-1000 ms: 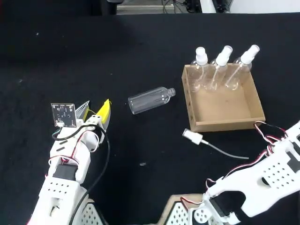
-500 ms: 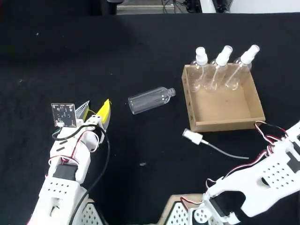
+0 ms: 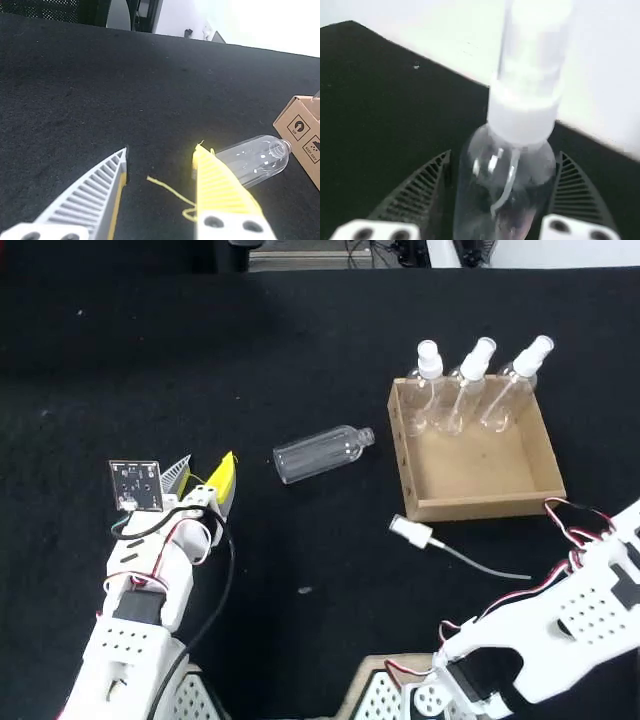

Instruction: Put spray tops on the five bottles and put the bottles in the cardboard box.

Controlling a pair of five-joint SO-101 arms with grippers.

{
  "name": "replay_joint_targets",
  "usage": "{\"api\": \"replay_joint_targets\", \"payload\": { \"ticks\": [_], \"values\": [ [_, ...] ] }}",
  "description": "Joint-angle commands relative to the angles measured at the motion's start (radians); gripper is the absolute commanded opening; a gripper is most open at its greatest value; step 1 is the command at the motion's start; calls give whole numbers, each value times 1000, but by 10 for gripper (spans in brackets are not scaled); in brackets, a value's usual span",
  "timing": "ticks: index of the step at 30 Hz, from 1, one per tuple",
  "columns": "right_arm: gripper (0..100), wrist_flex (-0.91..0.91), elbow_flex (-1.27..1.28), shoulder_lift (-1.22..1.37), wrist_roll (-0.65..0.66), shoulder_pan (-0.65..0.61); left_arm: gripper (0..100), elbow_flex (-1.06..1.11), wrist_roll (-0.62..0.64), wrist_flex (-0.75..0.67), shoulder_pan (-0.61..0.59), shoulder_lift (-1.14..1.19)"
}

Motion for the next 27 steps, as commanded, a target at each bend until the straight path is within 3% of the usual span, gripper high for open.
{"api": "replay_joint_targets", "payload": {
  "ticks": [1,27],
  "values": [
    [273,-14,15,-134,6,-5,200,-1,8,-23,10,-5],
    [273,-23,-68,12,5,2,200,1,8,-23,10,-5]
  ]
}}
